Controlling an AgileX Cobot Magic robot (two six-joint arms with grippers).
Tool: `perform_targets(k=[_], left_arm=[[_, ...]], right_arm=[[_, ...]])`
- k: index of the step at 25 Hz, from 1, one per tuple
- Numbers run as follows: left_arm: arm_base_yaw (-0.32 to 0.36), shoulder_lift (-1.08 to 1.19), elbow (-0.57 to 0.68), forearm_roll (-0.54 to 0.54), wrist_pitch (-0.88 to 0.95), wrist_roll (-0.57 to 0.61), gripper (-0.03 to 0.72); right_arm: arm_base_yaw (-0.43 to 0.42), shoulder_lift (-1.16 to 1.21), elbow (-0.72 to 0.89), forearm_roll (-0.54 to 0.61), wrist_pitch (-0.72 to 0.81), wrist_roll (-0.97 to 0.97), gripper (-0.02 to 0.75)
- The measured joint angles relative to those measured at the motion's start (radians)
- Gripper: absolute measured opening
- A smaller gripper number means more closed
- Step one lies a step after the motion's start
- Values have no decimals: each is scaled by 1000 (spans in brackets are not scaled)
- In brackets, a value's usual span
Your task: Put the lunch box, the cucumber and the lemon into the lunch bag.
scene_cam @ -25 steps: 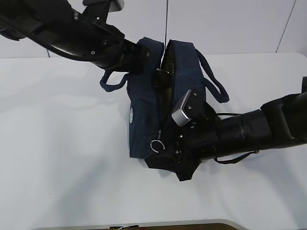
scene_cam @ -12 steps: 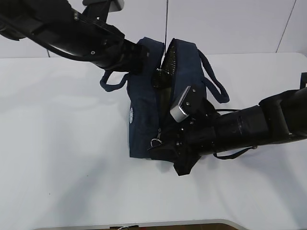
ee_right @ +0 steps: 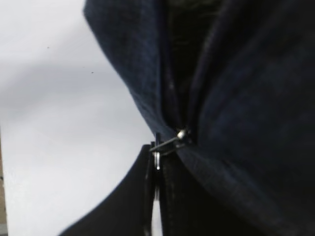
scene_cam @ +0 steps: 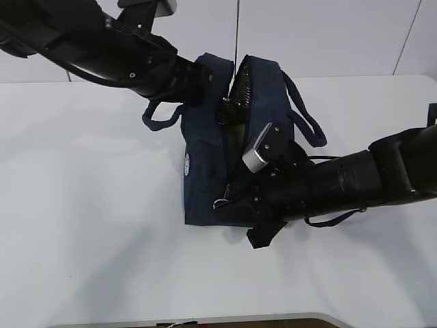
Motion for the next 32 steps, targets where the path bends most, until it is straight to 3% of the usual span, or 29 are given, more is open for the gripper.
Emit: perform_targets(k=[12,14,19,21,24,32], left_arm=[[0,0,0,8,2,0,-1],[0,0,0,23,6,0,48],[2,0,0,34,31,0,365],[2,0,0,36,41,0,438],[2,-27,2,42,50,0,483],[2,-164,2,46,199,64,495]], right_arm=[[0,0,-4,2,0,45,5],[0,0,-4,2,0,47,5],[0,0,-4,2,0,47,5],[0,0,-4,2,0,47,5],[0,0,-4,2,0,47,5],[0,0,-4,2,-2,48,5]])
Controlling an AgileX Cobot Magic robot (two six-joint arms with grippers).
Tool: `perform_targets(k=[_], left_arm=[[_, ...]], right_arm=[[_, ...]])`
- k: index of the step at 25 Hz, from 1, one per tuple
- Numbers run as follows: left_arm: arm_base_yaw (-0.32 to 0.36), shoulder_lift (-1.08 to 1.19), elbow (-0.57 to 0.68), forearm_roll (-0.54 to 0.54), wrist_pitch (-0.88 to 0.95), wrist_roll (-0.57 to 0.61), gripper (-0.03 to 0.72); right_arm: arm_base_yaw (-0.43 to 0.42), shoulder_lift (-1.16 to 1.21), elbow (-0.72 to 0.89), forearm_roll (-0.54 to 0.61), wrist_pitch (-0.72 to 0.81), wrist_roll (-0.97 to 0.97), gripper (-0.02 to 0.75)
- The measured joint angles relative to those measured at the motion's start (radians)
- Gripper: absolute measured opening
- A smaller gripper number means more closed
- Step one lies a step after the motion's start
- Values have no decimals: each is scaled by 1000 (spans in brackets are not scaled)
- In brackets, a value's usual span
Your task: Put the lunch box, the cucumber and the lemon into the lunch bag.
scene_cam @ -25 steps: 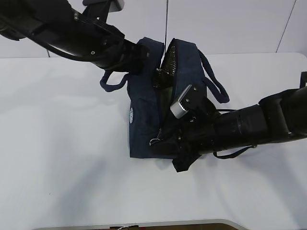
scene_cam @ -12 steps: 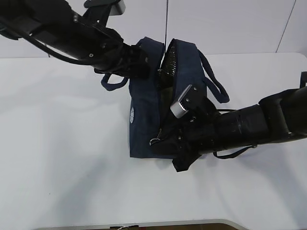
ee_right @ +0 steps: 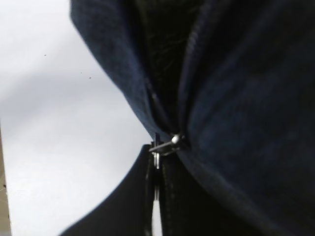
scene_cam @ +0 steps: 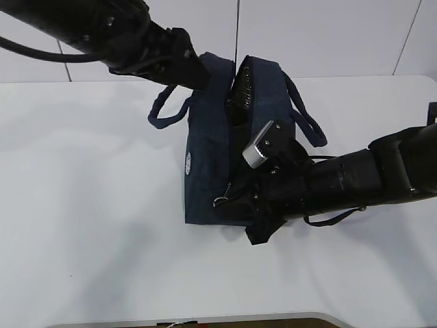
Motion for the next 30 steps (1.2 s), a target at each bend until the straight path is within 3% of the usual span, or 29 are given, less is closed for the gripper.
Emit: perform_targets(k=[6,13,17,22,24,30], left_arm=[[0,-41,34,-18,60,17,495],[-12,-146,259,-225,-92,193,495],[-18,-165,362,-409,-172,366,495],[-64,-151,416,-791,-220,775,494],[-81,-128,416,-895,-226,880,494],[-87,-72,420,-962,-214,972,494]], right_arm=[[0,0,0,0,0,0,5],[0,0,0,0,-2,2,5],[0,0,0,0,-4,2,5],[0,0,0,0,-4,2,5],[0,0,0,0,-4,2,5],[0,0,0,0,-4,2,5]])
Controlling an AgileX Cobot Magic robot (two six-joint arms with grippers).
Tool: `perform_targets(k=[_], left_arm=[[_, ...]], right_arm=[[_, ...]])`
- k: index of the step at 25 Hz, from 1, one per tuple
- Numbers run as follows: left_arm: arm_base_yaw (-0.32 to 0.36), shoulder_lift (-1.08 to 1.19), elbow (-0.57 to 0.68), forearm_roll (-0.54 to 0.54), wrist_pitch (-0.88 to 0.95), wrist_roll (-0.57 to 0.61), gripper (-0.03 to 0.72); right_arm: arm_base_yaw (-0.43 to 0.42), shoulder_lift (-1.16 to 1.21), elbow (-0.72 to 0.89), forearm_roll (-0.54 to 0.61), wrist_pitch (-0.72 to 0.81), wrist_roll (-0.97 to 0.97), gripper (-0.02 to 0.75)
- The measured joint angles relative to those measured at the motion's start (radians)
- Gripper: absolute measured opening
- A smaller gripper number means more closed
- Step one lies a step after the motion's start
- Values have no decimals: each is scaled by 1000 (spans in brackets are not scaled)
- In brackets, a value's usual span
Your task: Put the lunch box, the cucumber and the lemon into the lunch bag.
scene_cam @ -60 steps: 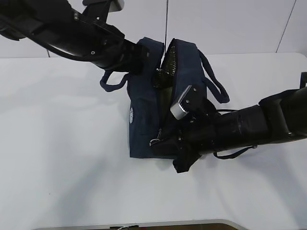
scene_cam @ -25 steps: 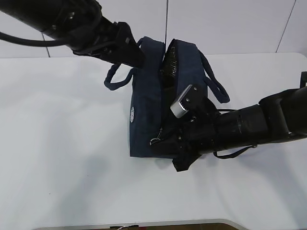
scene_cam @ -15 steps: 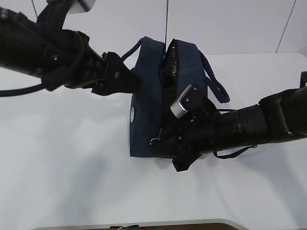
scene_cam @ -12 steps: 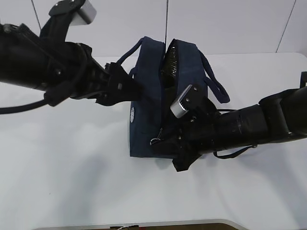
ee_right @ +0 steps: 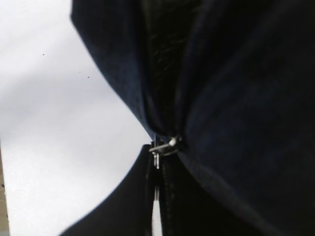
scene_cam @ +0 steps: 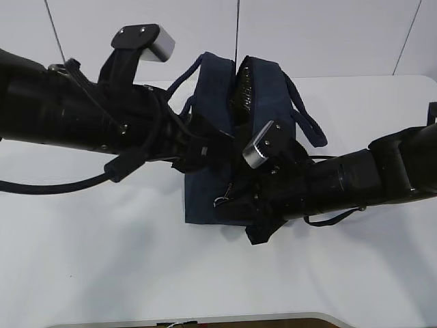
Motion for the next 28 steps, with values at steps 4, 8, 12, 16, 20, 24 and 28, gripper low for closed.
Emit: perform_targets(k=[4,8,12,16,20,24,28], left_arm=[[0,0,0,30,44,11,494],[0,0,8,70,65,11,494],[0,0,18,112,63,11,494],[0,0,23,187,30,11,479],[0,0,23,247,5,2,461],[18,-7,23,364,5,-101,458],[51,-25,25,389,-18,-133,457]], right_arm=[[0,0,0,0,0,0,5],[0,0,-2,0,0,0,5],[0,0,-2,0,0,2,5],[0,0,-2,0,0,2,5],[0,0,-2,0,0,2,5],[0,0,-2,0,0,2,5],[0,0,-2,-2,0,2,5]])
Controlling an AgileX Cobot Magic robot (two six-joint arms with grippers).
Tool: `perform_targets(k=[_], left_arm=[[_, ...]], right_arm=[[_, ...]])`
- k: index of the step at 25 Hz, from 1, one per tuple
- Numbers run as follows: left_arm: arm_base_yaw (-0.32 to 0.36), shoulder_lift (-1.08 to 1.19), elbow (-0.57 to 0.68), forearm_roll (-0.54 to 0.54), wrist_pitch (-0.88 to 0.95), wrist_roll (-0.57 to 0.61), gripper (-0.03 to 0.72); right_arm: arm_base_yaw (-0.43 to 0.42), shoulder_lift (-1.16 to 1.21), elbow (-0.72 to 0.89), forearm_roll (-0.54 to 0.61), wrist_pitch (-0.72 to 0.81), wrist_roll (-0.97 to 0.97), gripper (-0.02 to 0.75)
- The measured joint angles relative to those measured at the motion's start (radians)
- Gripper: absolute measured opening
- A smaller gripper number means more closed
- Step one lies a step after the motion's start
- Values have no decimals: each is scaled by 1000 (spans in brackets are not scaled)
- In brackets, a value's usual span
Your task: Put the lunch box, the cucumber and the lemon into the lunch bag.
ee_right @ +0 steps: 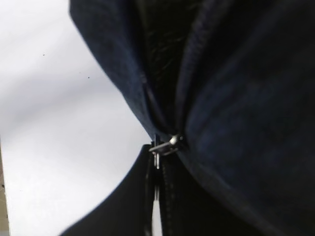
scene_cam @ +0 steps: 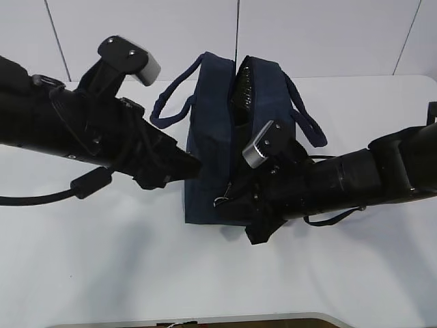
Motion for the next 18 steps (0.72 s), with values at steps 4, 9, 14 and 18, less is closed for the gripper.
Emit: perform_targets(k=[4,9,14,18], left_arm=[[2,9,0,-10,-7,-4,456],[2,50,1,-139,-20,62,456],[2,68,1,-263,-10,150,456],[2,76,1,-278,-24,163,456]], right_arm=[[0,0,0,0,0,0,5],[0,0,0,-1,0,0,5],[0,0,0,-1,0,2,5],[0,0,0,-1,0,2,5]])
